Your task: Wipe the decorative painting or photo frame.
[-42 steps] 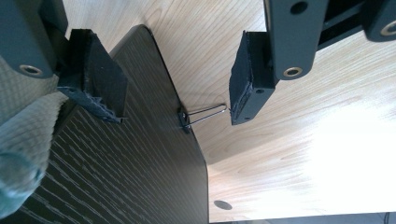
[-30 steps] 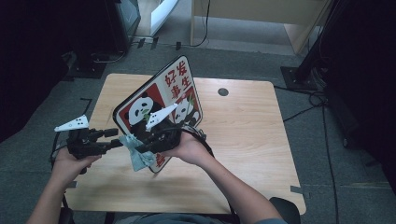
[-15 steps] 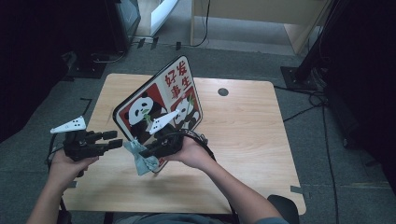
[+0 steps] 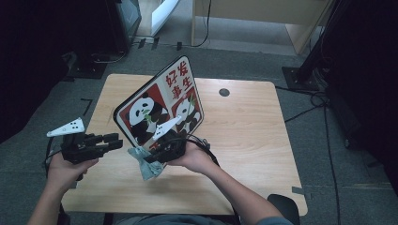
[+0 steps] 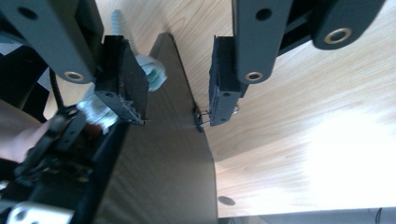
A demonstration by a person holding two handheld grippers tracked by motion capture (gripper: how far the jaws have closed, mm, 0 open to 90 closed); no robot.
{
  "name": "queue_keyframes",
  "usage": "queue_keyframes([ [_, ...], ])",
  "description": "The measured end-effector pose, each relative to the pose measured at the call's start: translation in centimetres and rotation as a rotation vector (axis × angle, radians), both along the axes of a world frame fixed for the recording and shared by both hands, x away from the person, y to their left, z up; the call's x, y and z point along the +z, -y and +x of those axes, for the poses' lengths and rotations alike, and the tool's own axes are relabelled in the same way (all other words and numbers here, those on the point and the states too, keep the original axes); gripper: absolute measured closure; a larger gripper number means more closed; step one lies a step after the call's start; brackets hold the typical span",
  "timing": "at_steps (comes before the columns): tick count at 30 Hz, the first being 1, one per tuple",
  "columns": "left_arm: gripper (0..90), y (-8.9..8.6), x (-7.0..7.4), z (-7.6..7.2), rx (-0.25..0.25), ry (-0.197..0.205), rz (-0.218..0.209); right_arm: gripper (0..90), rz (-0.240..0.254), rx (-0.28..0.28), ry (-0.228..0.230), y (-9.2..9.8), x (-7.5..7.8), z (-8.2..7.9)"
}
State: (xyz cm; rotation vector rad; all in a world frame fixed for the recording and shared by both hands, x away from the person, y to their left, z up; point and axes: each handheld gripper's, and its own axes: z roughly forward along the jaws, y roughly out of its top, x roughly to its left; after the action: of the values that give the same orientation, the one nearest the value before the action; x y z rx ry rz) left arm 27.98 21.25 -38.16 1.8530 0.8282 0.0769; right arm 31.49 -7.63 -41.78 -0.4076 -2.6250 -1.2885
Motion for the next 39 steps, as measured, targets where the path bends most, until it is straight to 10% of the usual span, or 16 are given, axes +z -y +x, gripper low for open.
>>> queue_keyframes([
  [39,71.3,4.1,0.0,1.3,-0.111,-0.002,0.055,79.0,-0.047,-0.027,-0.02,0.8,-4.3,-0.6],
])
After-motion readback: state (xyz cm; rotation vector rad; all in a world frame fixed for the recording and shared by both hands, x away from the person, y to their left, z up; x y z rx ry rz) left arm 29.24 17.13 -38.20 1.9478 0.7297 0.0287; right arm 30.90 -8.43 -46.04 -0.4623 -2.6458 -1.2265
